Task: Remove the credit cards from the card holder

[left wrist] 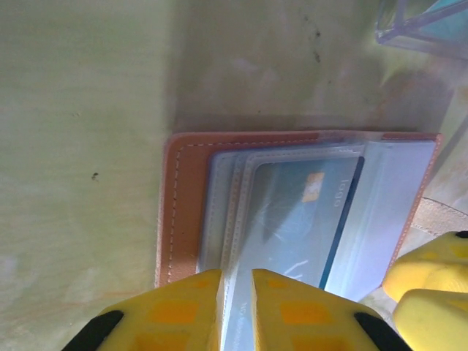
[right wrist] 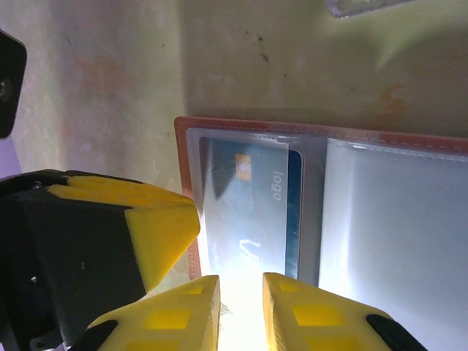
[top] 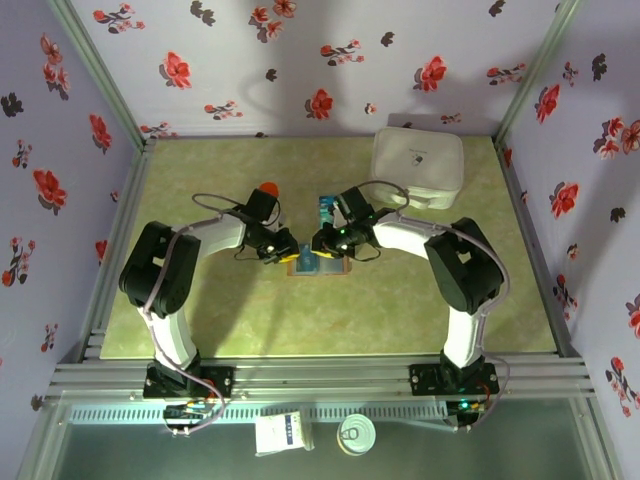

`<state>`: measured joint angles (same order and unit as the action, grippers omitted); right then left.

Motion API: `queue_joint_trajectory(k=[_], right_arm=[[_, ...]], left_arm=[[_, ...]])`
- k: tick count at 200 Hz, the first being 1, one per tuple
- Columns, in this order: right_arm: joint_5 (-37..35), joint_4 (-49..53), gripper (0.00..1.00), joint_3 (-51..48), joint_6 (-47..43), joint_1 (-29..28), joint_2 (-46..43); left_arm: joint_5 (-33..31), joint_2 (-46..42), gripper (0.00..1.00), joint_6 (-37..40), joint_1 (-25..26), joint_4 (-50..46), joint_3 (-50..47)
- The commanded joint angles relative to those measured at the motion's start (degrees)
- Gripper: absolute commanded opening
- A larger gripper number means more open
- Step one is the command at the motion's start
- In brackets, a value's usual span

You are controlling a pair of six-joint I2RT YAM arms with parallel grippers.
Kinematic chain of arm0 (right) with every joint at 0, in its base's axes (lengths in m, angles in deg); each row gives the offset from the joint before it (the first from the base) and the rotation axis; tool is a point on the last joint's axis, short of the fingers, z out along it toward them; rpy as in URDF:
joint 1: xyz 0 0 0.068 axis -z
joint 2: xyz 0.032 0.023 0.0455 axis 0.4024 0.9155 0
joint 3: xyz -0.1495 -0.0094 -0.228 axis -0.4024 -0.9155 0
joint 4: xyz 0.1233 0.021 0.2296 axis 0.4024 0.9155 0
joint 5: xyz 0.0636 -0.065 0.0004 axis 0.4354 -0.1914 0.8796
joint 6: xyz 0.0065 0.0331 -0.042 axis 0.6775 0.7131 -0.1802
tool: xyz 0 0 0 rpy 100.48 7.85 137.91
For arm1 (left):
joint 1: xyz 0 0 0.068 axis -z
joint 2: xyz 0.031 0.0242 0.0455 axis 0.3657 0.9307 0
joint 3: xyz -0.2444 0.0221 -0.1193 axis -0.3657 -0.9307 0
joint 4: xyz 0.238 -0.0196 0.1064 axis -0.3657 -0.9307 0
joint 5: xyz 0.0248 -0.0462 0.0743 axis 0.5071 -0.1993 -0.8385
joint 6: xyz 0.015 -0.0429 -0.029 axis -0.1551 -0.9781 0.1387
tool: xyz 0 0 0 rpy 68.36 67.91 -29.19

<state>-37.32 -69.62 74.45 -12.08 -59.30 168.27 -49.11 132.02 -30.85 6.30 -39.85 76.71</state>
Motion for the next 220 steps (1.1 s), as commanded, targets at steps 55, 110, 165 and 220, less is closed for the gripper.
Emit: queue_joint_trajectory(k=[55, 110, 165, 220], right_arm=[[2.22, -2.81, 0.20, 1.53, 1.13, -0.20, 4.11], [0.18, 3.65, 0.20, 3.67, -2.90, 0.06, 5.31], [-1.38, 4.50, 0.20, 2.73, -3.68, -0.02, 5.23], [-3.63, 6.08, 0.22, 1.87, -4.86, -0.02, 3.89]], left_arm=[[-0.49, 2.24, 0.12, 1.97, -0.23, -0.74, -1.70], [-1.77, 2.84, 0.09, 4.16, -0.40, -4.22, -0.27], [-2.02, 1.66, 0.09, 3.09, -0.39, -2.75, -2.10], [-2.88, 1.51, 0.08, 3.60, -0.50, -2.99, -2.85]])
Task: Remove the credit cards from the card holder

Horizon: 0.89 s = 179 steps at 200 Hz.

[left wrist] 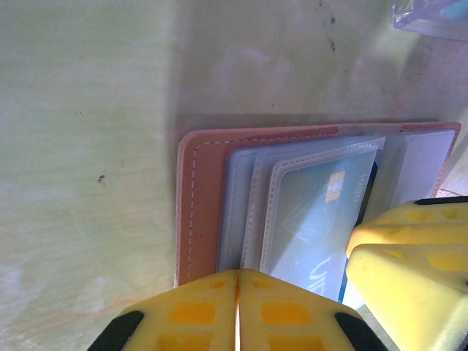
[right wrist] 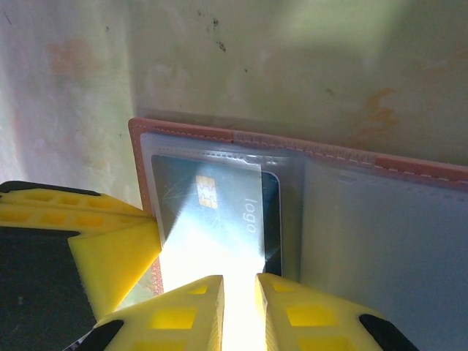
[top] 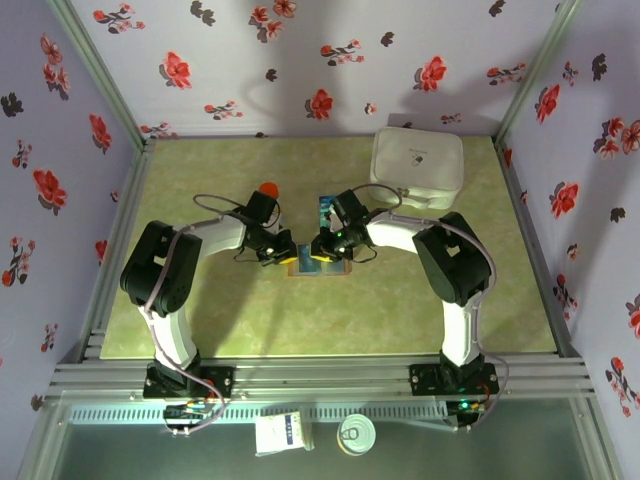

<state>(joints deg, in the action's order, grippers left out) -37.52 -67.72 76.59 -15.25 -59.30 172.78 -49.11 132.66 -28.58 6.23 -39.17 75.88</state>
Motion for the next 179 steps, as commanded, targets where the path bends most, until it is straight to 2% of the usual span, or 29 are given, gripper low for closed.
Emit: queue_joint_trajectory(k=[1, 87, 130, 179], right_arm=[[-3.42, 4.16, 0.22, -0.24, -1.69, -0.02, -0.63], [-2.28, 4.32, 0.25, 0.82, -1.63, 0.04, -3.24], [-0.62, 3.09, 0.25, 0.90, -0.98, 0.15, -3.56], [1.60, -0.13, 0.25, -0.28, 0.24, 0.50, -4.50]], left_arm=[[-2.92, 0.85, 0.08, 1.31, -0.39, -3.66, -2.02], [-2.46, -1.90, 0.08, 0.71, -0.40, -4.99, 0.95], [-1.64, -3.96, 0.14, -0.44, 0.69, -4.95, 1.49], [-1.69, -3.90, 0.16, -1.05, 1.40, -4.56, 1.67]])
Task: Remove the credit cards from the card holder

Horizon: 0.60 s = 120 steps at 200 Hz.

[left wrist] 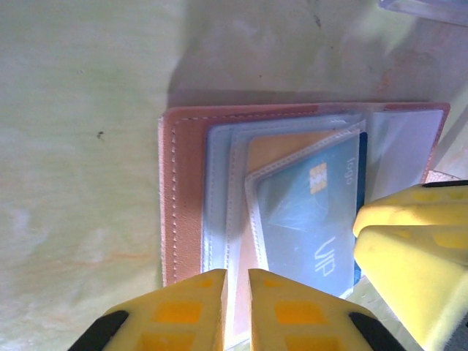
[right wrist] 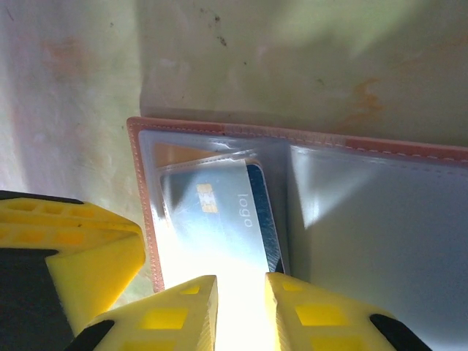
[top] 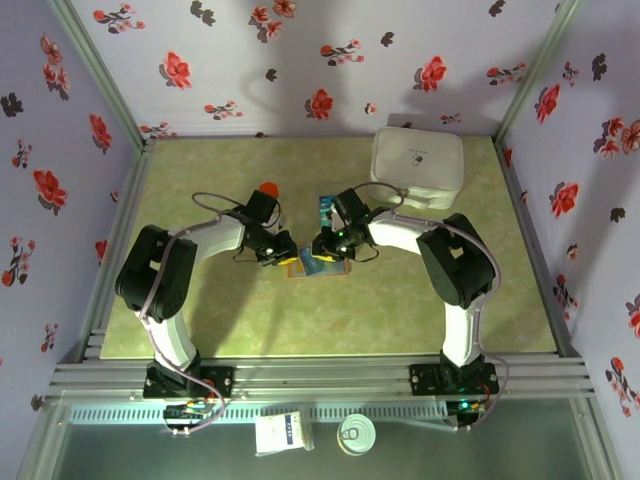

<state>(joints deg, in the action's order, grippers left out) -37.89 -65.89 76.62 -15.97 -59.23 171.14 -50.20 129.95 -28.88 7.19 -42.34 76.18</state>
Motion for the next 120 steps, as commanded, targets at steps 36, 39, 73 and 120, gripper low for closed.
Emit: queue_joint_trajectory(k=[36, 39, 73, 120], right_arm=[[3.15, -4.22, 0.25, -1.00, 1.60, 0.44, -3.95], [3.07, -4.13, 0.25, -0.94, 1.53, 0.45, -3.93], [2.56, -2.68, 0.24, 0.01, 1.64, 0.70, -2.19], [2.83, -2.70, 0.22, 0.74, 1.41, 0.70, 0.48]], left_arm=[[-0.27, -0.21, 0.16, -0.55, 0.89, -0.89, 1.30], [-0.28, -0.06, 0.16, -0.58, 0.89, -0.86, 1.23], [-0.89, 1.83, 0.14, 0.08, 0.89, -1.09, 1.47], [-3.27, 3.37, 0.10, 1.13, 0.89, -2.66, 1.23]])
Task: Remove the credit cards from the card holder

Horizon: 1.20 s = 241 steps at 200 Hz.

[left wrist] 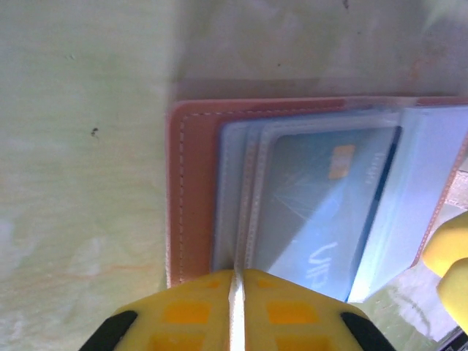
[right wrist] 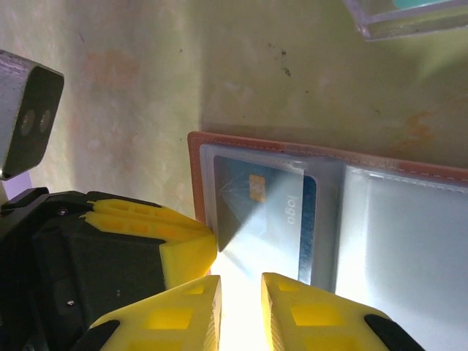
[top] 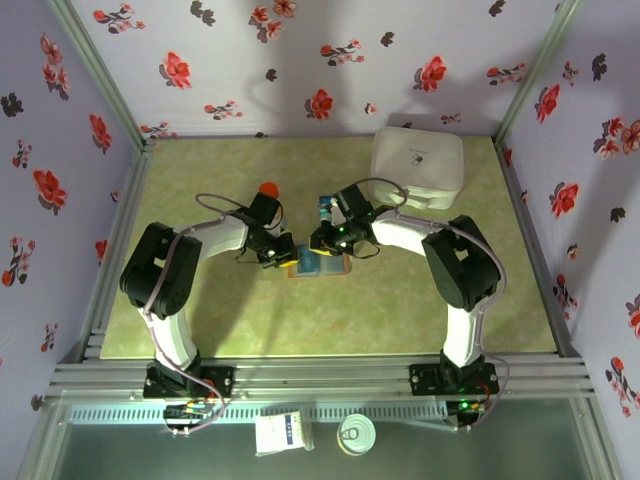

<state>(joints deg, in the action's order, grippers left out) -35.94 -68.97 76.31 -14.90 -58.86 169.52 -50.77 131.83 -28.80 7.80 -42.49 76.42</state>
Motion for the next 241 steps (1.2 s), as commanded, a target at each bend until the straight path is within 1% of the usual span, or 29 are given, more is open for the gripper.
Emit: queue_joint_trajectory(k=[1, 23, 64, 94, 111, 152, 181, 215, 241], right_arm=[[0.89, 0.38, 0.22, 1.09, 0.34, 0.33, 2.18], [1.41, 0.52, 0.22, 1.49, 0.25, 0.33, 3.35], [0.13, 2.42, 0.22, 1.47, -0.72, 0.33, 4.45], [-4.31, 6.28, 0.24, 1.85, -2.51, 0.33, 4.03], [-5.29, 7.21, 0.24, 1.95, -3.16, 0.33, 2.97], [-4.04, 6.71, 0.25, 2.11, -2.79, 0.33, 0.88], [-4.46, 7.27, 0.25, 1.99, -2.85, 0.42, -0.86], [-3.01, 4.09, 0.25, -0.33, -0.86, 1.24, -3.30], [-2.34, 2.28, 0.25, -2.15, 0.55, 1.91, -4.36]], left_arm=[[-2.74, 1.48, 0.10, 1.06, 0.28, -2.52, 0.97], [-3.22, 1.71, 0.10, 1.21, 0.19, -2.85, 0.88], [-3.29, 1.80, 0.09, 1.33, 0.17, -3.15, 1.29], [-3.31, 1.82, 0.09, 1.34, 0.18, -3.42, 1.51], [-3.31, 1.89, 0.09, 1.29, 0.10, -3.50, 1.48], [-3.30, 1.23, 0.09, 1.48, 0.03, -4.18, 2.31], [-4.05, 0.01, 0.09, 2.69, -0.08, -6.97, 5.08], [-3.63, -1.56, 0.09, 2.15, 0.23, -7.81, 6.86], [-3.16, -0.31, 0.07, 1.98, 1.43, -7.90, 8.38]])
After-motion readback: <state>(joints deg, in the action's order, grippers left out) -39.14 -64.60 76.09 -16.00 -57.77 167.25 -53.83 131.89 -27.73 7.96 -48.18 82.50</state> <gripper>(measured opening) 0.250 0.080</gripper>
